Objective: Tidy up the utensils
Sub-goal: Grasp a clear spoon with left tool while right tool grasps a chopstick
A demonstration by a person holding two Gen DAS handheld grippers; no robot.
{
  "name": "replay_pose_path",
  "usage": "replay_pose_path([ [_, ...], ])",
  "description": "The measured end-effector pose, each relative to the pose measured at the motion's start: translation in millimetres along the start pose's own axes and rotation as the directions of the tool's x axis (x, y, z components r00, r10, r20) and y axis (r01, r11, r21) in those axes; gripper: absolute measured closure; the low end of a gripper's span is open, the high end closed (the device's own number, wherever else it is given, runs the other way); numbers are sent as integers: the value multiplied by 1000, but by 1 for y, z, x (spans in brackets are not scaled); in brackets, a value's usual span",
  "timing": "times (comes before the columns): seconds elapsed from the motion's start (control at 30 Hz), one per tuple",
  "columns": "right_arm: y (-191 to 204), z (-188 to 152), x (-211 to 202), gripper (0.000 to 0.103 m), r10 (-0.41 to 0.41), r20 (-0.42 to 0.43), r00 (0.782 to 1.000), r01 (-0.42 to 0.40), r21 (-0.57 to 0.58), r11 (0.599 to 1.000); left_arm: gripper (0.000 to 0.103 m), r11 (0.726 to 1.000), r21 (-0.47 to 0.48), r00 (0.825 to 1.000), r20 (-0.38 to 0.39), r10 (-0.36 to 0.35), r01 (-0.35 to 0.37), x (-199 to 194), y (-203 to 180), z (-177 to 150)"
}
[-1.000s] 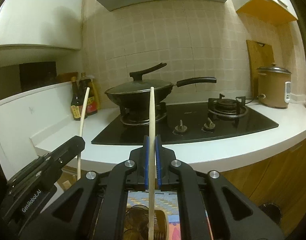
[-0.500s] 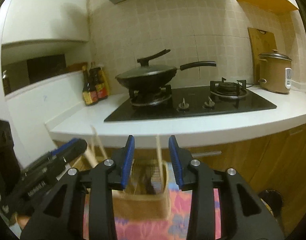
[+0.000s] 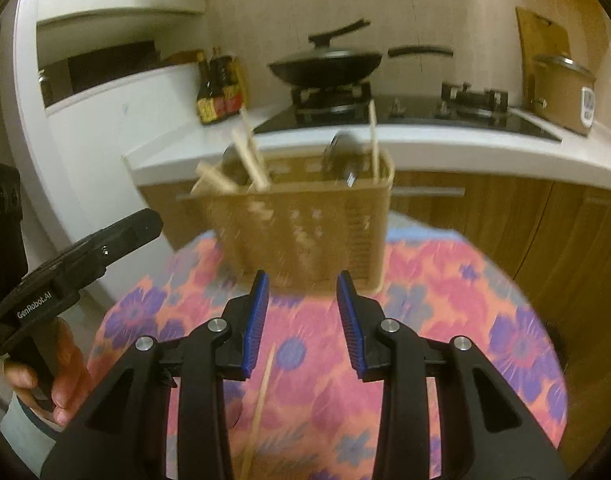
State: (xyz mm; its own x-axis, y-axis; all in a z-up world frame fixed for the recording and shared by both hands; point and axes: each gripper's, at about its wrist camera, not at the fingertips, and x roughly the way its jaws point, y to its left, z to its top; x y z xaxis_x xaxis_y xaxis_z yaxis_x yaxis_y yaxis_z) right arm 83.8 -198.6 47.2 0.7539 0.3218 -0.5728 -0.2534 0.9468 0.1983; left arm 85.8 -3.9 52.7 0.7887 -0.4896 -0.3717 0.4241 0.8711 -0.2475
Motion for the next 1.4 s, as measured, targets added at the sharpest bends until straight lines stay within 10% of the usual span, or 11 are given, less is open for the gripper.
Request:
replay_pose_path([
  [0.67,31,-120,19,71,5,-276,961,12,59,998,61,991,-107,958,-283,43,-76,1,13,-96],
  [1.07,54,-136,13,89,-120,-274,954,92,-113,989,60,993,-75,910,-412,54,-93,17,-2,-122],
  [1.4,25,-132,0,99,-133,-270,954,129,-33,991,53,991,69,885,-444,136,-117,30,-32,-127],
])
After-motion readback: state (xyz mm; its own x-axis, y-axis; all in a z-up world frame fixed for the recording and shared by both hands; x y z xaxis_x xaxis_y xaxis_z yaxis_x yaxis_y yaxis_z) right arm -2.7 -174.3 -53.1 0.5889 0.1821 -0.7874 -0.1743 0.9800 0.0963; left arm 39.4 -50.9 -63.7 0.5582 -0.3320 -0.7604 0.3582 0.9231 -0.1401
